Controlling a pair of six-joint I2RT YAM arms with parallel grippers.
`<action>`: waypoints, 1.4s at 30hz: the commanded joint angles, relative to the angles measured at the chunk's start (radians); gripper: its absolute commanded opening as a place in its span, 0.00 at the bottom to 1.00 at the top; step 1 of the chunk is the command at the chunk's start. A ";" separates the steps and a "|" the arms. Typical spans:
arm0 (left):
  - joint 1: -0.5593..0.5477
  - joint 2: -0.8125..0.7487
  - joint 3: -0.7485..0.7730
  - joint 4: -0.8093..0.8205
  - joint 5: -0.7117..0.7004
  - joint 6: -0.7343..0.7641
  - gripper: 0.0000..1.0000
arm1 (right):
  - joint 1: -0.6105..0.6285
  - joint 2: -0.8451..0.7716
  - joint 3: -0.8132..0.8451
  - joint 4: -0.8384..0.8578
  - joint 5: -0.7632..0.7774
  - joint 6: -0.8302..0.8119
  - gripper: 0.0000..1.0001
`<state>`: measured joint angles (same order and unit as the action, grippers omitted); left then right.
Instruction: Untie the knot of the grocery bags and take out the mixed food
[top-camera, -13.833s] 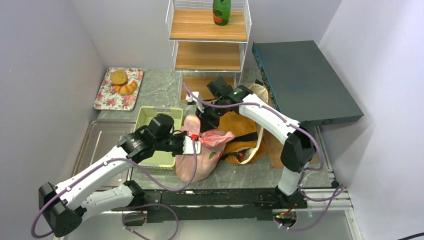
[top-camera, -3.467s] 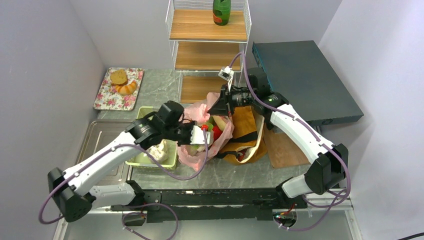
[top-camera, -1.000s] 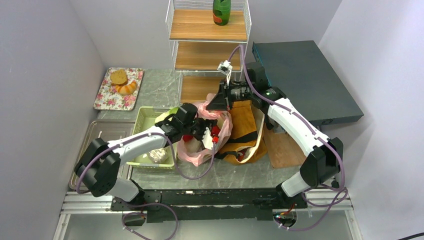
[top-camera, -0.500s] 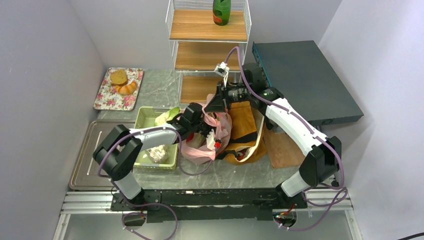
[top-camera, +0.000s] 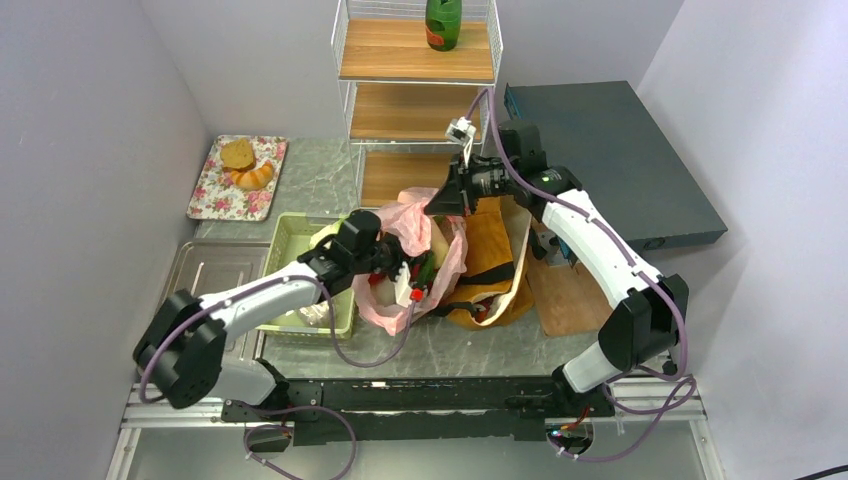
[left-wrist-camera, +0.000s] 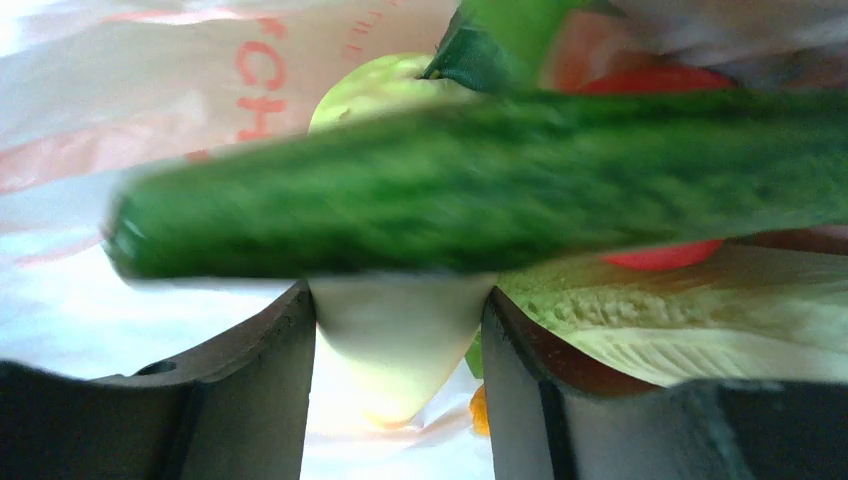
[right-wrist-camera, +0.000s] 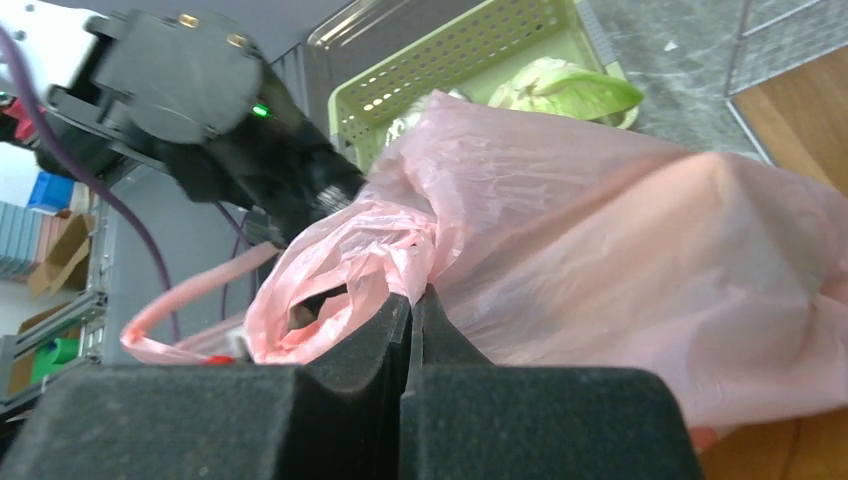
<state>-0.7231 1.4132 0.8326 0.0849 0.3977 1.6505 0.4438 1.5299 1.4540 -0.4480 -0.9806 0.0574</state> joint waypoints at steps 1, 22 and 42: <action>0.024 -0.121 -0.030 -0.053 0.075 -0.145 0.22 | -0.027 -0.008 0.054 -0.039 -0.033 -0.096 0.00; 0.068 -0.286 0.377 -0.481 0.524 -1.014 0.00 | -0.060 0.079 0.107 0.024 -0.041 -0.060 0.00; 0.801 -0.340 0.528 -1.148 0.277 -1.445 0.00 | -0.061 0.065 0.074 0.034 -0.031 -0.048 0.00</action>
<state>-0.0051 1.0496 1.4818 -0.6815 0.8360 0.1116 0.3836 1.6272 1.5105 -0.4461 -0.9943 0.0185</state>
